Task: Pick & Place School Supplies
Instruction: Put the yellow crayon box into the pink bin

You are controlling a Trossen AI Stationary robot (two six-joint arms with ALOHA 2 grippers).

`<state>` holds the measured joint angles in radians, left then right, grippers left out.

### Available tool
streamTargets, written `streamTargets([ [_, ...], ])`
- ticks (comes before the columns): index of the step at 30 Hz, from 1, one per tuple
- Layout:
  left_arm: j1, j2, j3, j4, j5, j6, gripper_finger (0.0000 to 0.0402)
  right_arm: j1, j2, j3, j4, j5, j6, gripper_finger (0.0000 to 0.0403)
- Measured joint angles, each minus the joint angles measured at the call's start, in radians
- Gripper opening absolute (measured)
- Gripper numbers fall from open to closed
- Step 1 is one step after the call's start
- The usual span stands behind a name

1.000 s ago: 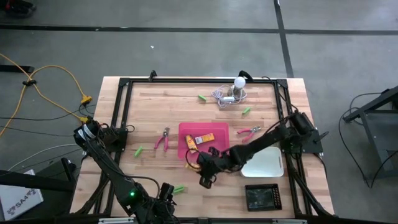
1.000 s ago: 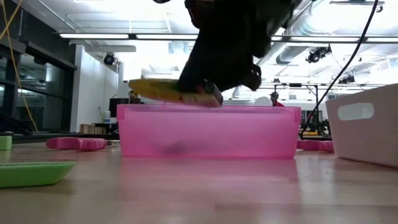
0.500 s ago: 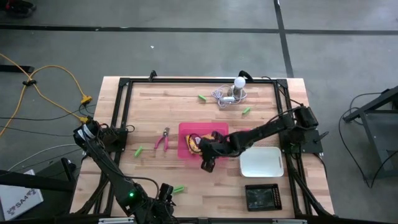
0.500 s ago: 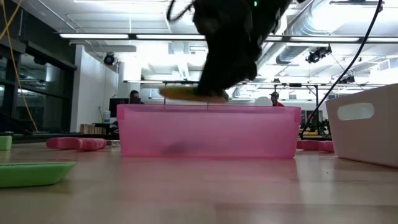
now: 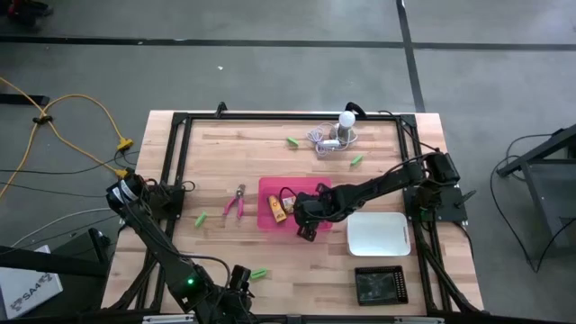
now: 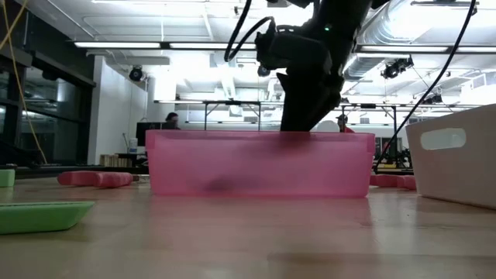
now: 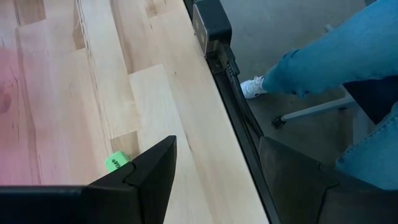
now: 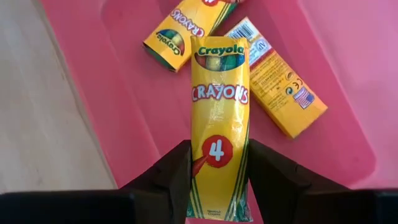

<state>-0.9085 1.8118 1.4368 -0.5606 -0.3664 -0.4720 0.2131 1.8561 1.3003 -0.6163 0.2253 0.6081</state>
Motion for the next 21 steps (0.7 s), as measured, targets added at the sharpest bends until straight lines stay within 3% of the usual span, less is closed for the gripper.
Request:
streamTargets([
  [21,0.0,0.0,0.0,0.0,0.0,-0.007,0.0224,0.003,0.0,-0.078,0.048,0.008,0.026,0.0153],
])
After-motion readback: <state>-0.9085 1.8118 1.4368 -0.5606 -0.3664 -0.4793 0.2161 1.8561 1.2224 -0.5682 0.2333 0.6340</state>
